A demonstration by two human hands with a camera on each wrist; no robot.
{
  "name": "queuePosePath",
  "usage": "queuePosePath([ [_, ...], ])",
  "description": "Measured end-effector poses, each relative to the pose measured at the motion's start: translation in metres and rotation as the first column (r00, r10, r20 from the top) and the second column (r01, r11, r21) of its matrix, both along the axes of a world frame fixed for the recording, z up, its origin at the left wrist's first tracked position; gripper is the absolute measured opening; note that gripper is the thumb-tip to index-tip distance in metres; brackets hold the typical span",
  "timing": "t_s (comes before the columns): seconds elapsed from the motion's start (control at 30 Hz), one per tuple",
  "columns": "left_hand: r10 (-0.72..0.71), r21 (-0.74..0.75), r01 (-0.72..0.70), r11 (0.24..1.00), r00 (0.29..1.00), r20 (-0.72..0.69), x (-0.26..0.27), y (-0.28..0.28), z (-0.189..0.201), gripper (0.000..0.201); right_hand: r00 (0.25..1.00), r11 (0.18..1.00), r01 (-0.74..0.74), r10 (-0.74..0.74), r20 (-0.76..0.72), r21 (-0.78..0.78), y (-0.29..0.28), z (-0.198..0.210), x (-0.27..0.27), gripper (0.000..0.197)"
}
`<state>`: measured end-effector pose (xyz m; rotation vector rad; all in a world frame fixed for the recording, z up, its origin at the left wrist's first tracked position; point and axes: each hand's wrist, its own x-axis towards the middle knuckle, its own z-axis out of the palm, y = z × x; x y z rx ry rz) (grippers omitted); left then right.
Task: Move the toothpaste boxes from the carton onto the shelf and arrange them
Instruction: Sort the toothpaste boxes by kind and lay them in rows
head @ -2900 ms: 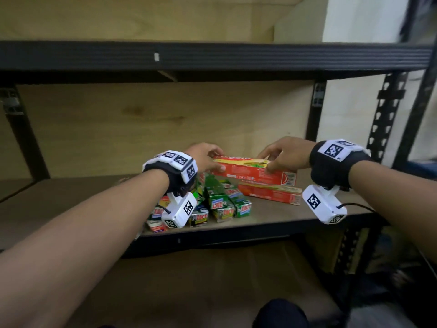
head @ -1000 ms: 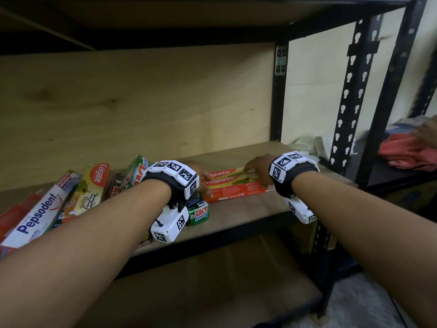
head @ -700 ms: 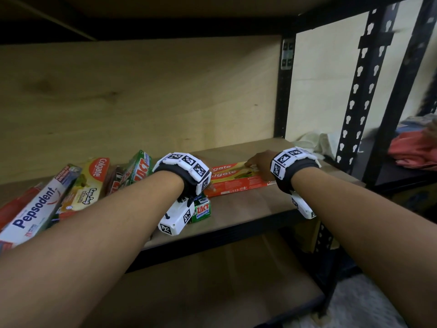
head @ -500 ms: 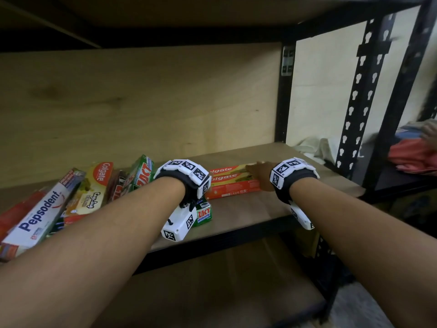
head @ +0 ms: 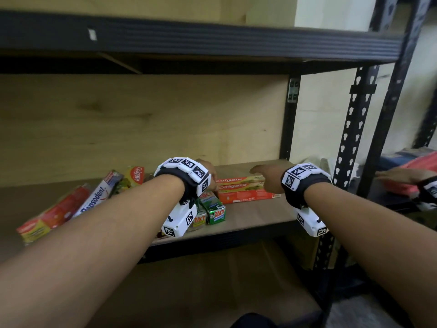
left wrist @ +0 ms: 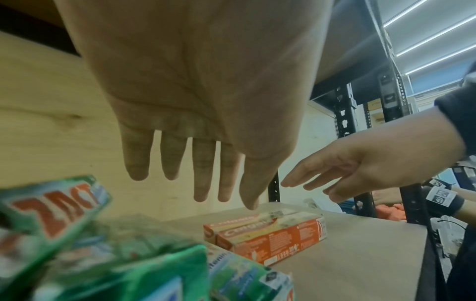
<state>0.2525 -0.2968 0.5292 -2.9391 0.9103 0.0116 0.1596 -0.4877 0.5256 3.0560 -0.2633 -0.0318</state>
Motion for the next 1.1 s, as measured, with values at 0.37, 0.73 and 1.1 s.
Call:
queuePosePath([
  [0.37,0.095,-0.099,-0.09,0.991,0.994,0.045,-0.021,0.126,0.045,0.03,0.983,0.984,-0.18,0.18,0.029,0.01,0.09,0.046,0.003,0.052],
  [0.73,0.257,-0.095,-0.252,0.963,0.965,0.046,-0.026,0.247,0.045,0.039,0.943,0.943,-0.332,0.331,0.037,0.018,0.196,0.055,0.023,0.049],
  [1.1,0.312,0.046,-0.31,0.95,0.948,-0.065,-0.016,0.294,0.011,0.059,0.981,0.962,-0.192,0.185,0.051,0.196,0.273,0.024,0.064,0.062],
])
